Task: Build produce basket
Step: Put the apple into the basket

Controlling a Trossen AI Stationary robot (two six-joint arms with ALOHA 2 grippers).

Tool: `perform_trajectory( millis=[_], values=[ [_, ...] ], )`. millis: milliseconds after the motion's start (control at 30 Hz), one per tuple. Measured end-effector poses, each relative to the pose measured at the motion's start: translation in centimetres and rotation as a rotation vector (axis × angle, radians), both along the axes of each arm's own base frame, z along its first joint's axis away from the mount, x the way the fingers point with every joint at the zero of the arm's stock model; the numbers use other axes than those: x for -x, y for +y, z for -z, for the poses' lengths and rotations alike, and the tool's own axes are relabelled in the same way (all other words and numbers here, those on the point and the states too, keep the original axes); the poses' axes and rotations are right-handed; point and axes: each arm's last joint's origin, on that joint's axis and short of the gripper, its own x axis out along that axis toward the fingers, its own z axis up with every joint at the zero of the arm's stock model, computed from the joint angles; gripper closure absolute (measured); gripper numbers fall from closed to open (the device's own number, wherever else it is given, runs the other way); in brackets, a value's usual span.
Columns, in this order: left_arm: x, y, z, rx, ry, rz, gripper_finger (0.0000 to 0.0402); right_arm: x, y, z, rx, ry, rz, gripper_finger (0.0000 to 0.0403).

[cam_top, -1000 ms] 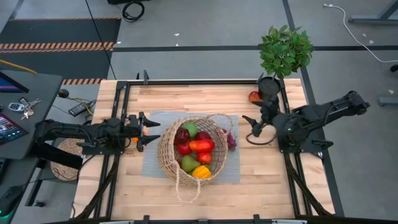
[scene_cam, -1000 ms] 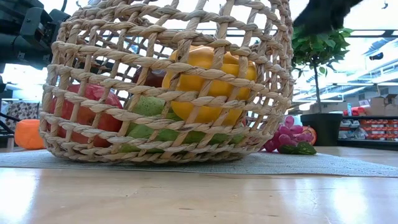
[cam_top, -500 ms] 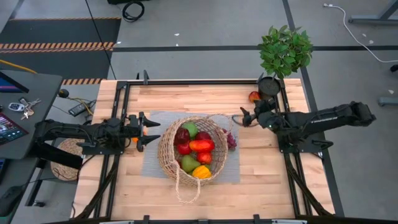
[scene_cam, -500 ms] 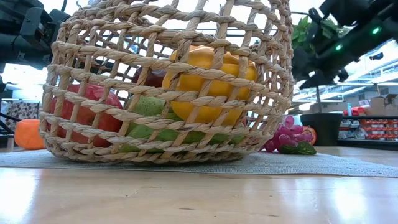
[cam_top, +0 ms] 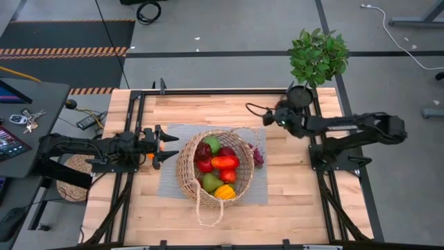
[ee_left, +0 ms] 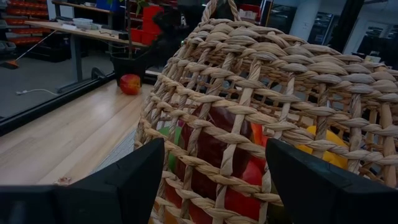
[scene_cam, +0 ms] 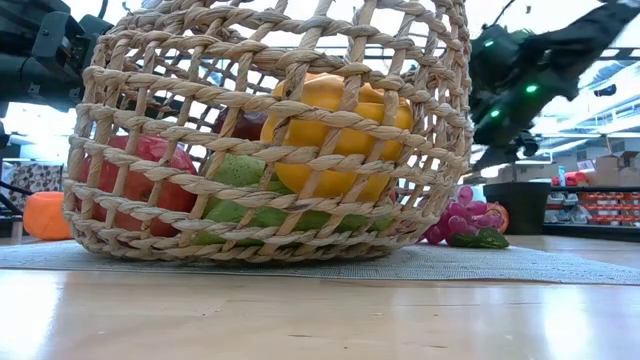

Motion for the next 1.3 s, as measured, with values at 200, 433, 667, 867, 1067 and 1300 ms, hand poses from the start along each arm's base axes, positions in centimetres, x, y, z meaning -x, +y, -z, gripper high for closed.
perform_trajectory(
  millis=[200, 433, 667, 867, 1067, 1300],
  values=[
    [0.0, 0.0, 0.0, 0.0, 0.0, 0.0, 0.0115, -1.7, -3.5, -0.9, -0.07, 0.22, -0.01, 0.0055],
    [0.0, 0.0, 0.0, 0.0, 0.0, 0.0, 0.0115, -2.3, -6.9, -0.8, -0.301, 0.515, -0.101, 0.0055],
    [0.0, 0.0, 0.0, 0.0, 0.0, 0.0, 0.0115, -3.4, -9.7, -0.6, -0.441, 0.752, -0.227, 0.0055],
    [0.0, 0.0, 0.0, 0.0, 0.0, 0.0, 0.0115, -4.3, -11.3, -0.7, -0.55, 0.921, -0.329, 0.0055],
    [0.0, 0.0, 0.0, 0.0, 0.0, 0.0, 0.0115, -5.0, -12.4, -0.3, -0.711, 1.072, -0.433, 0.0055],
    [0.0, 0.0, 0.0, 0.0, 0.0, 0.0, 0.0115, -5.1, -12.7, 1.5, -0.816, 1.295, -0.523, 0.0042]
  ],
)
